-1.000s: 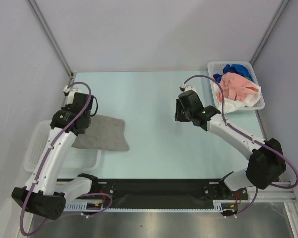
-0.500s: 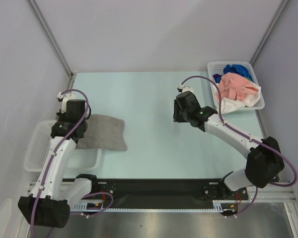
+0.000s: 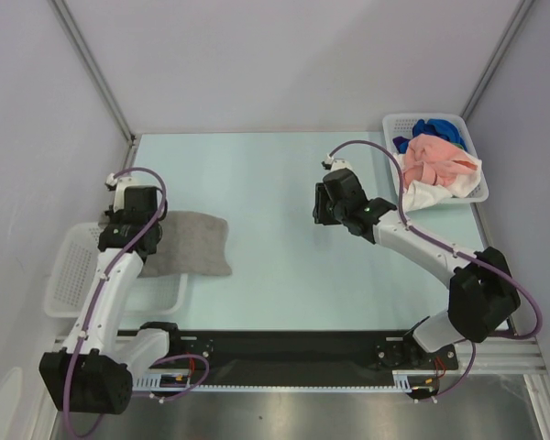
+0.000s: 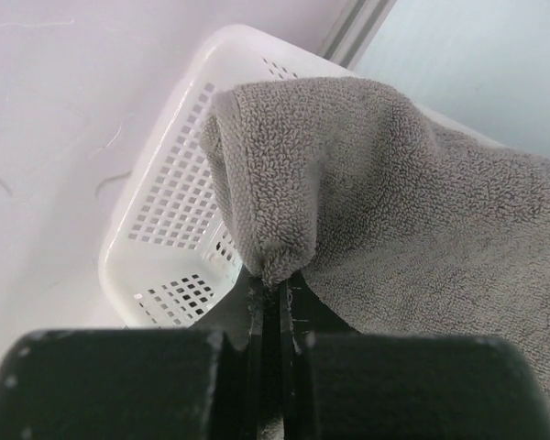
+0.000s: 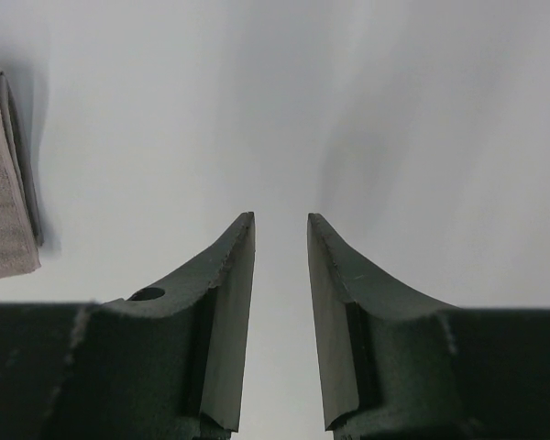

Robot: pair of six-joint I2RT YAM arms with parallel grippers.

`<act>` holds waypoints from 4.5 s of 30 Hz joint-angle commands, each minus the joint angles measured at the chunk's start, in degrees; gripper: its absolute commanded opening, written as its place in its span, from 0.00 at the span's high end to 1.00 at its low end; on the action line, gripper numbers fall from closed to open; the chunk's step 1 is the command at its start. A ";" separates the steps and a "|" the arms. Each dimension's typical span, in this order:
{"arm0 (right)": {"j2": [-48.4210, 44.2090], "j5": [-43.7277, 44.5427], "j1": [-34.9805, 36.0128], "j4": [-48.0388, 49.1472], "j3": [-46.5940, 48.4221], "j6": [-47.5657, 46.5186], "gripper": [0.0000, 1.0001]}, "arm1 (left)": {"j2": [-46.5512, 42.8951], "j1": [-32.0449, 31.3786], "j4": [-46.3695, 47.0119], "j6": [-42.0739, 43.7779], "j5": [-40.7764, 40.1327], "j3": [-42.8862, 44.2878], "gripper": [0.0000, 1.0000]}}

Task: Fold and stack the towels
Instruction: Neatly place the folded towel into the bin, then grab crumpled towel

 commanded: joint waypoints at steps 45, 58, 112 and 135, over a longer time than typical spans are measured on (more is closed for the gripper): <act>0.33 -11.32 -9.66 10.24 -6.57 -3.40 0.66 | 13.47 20.98 9.71 -3.65 -5.07 -3.29 1.00; -0.37 -12.37 -11.15 10.59 -7.19 -3.23 0.66 | 15.41 25.02 8.22 -6.72 -0.77 -1.53 1.00; -3.80 -9.92 -12.38 14.63 -12.02 -2.26 0.63 | -12.10 -17.65 9.44 -17.19 26.58 1.02 0.39; -21.20 -11.23 -22.84 8.75 -13.96 3.19 0.00 | -5.77 -41.77 22.02 -16.22 32.37 -5.05 0.36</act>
